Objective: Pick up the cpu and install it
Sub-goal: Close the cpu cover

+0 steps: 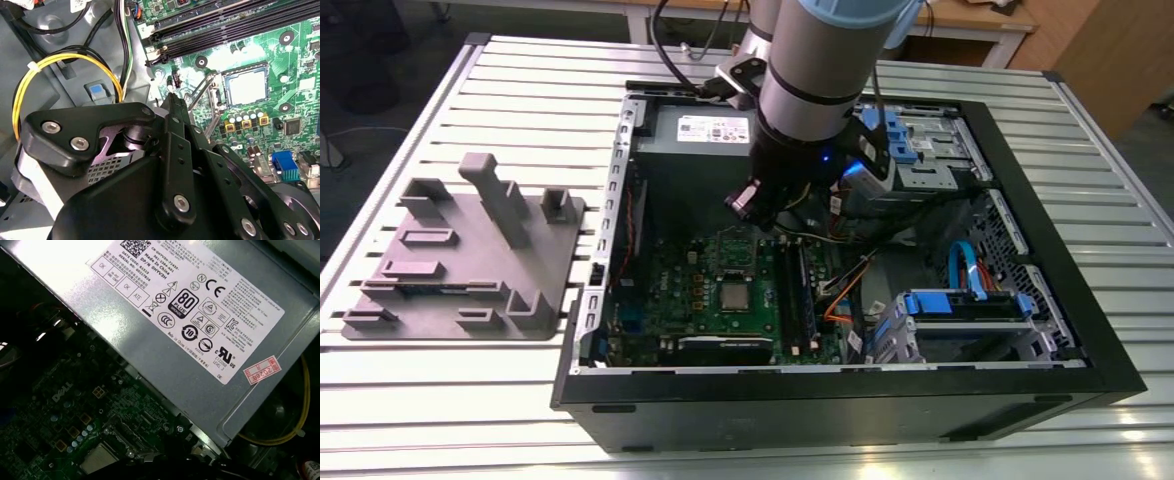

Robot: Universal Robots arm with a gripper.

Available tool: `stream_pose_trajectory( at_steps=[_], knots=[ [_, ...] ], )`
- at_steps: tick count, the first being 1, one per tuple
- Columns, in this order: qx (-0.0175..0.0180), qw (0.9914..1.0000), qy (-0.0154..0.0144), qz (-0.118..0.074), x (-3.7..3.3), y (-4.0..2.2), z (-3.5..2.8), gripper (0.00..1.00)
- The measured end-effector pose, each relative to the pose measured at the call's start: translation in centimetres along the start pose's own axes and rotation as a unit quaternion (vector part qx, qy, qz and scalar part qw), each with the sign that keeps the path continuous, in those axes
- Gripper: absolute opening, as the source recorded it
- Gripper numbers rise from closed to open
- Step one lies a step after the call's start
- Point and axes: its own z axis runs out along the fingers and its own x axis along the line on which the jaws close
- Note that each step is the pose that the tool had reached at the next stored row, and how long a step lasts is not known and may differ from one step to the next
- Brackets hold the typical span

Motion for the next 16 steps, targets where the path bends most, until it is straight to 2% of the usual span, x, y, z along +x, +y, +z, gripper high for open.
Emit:
stream_pose_trajectory(
  at_steps=[9, 16],
  knots=[
    [-0.0002, 0.99997, 0.0011, -0.008, 0.07, -0.06, -0.27, 0.10],
    [-0.0002, 0.99983, 0.0027, -0.018, 0.50, -0.47, -0.33, 0.10]
  ],
)
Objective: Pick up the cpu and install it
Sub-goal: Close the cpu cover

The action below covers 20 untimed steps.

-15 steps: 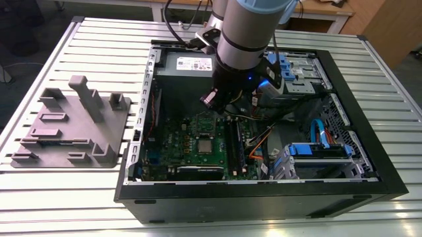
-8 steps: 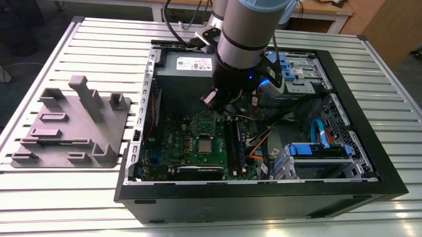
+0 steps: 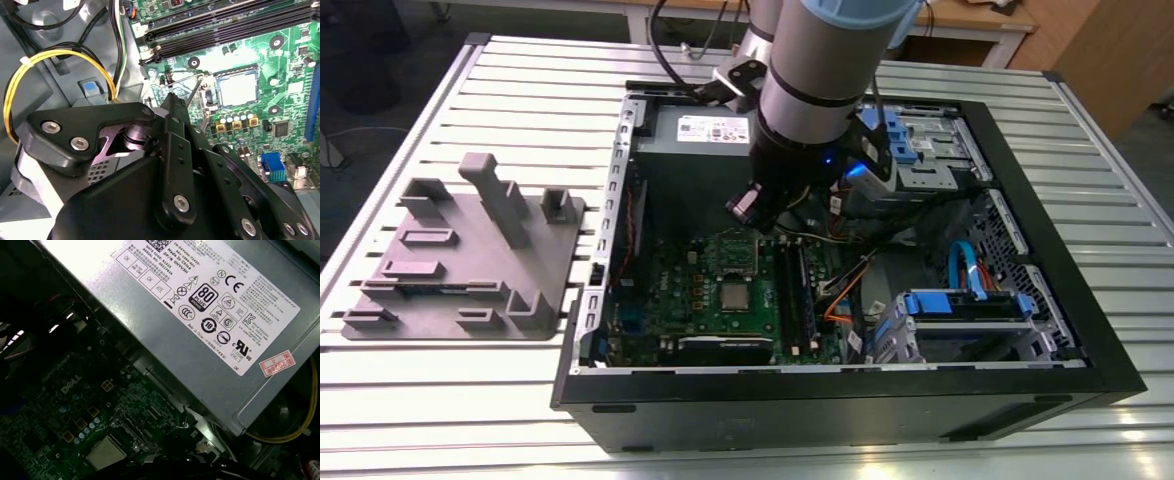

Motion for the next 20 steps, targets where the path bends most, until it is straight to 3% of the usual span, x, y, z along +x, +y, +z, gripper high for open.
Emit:
stream_pose_trajectory(
  at_steps=[20],
  knots=[
    [0.0005, 0.99974, 0.0041, -0.022, 1.73, -1.77, -0.28, 0.10]
  ],
)
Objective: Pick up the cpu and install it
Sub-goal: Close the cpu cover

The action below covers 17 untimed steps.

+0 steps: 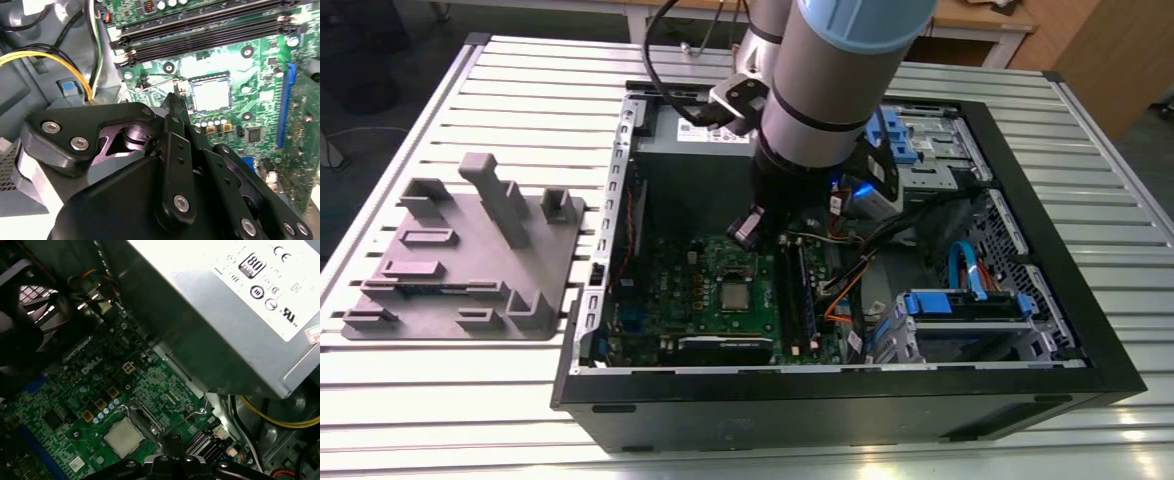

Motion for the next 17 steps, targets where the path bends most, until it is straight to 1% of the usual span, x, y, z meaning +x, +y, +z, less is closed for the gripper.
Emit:
stream_pose_trajectory(
  at_steps=[7, 8, 11, 13, 17],
  knots=[
    [0.0006, 1.00000, 0.0011, -0.003, 1.02, -0.96, -0.14, 0.10],
    [0.0010, 0.99999, 0.0015, -0.003, 1.08, -1.03, -0.13, 0.10],
    [0.0028, 0.99998, 0.0037, -0.003, 1.09, -1.05, -0.06, 0.10],
    [0.0031, 0.99998, 0.0040, -0.003, 1.06, -1.02, 0.03, 0.10],
    [0.0034, 0.99998, 0.0042, -0.003, 0.69, -0.69, 0.17, 0.10]
  ],
)
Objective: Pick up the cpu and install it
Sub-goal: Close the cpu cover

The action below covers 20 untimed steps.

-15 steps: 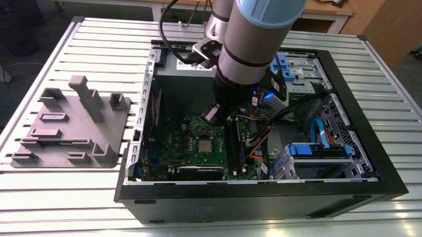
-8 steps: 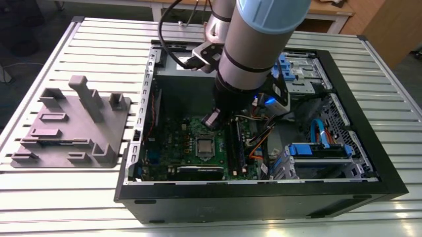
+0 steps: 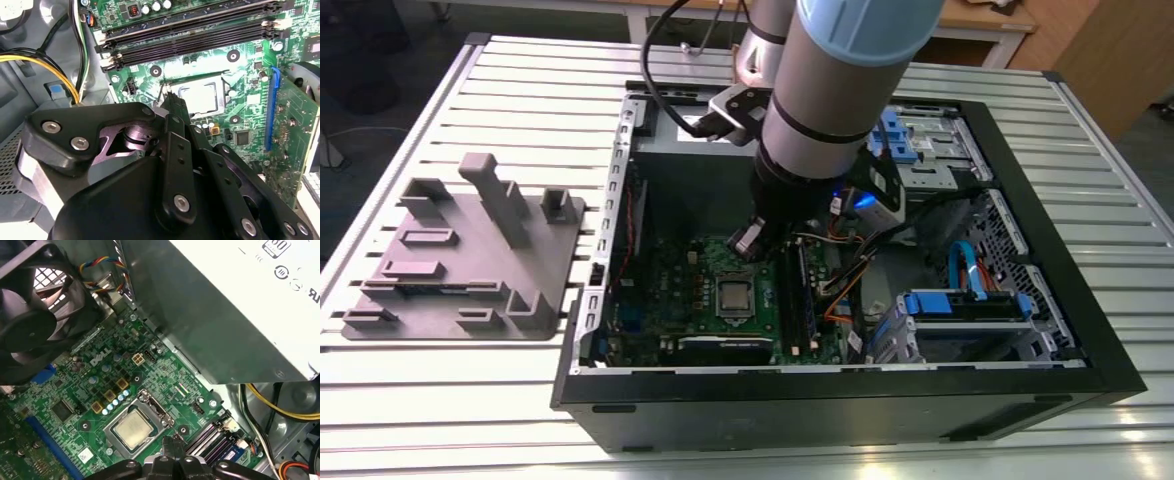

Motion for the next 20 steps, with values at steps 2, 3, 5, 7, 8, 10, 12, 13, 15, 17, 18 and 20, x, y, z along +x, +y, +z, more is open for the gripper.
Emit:
stream_pose_trajectory(
  at_steps=[2, 3, 5, 7, 8, 10, 12, 13, 15, 17, 18, 20],
  knots=[
    [0.0000, 1.00000, 0.0000, 0.000, -0.02, 0.02, 0.01, 0.10],
    [0.0000, 1.00000, 0.0000, 0.000, -0.02, 0.02, 0.01, 0.10],
    [0.0000, 1.00000, 0.0000, 0.000, -0.03, 0.03, 0.01, 0.10],
    [0.0000, 1.00000, 0.0000, 0.000, -0.03, 0.03, 0.01, 0.10],
    [0.0000, 1.00000, 0.0001, 0.000, 0.00, 0.02, 0.00, 0.10],
    [0.0000, 1.00000, 0.0001, 0.000, 0.13, -0.11, -0.01, 0.10],
    [0.0000, 1.00000, 0.0000, 0.000, 0.36, -0.32, -0.04, 0.10],
    [0.0001, 1.00000, 0.0002, 0.000, 0.50, -0.38, -0.05, 0.10],
    [0.0013, 1.00000, 0.0014, 0.000, 0.67, -0.36, -0.03, 0.10],
    [0.0067, 0.99995, 0.0070, 0.001, 0.96, -0.07, 0.07, 0.10],
    [0.0090, 0.99991, 0.0094, 0.001, 1.13, 0.10, 0.13, 0.10],
    [0.0125, 0.99983, 0.0132, 0.001, 1.51, 0.49, 0.24, 0.10]
  ],
)
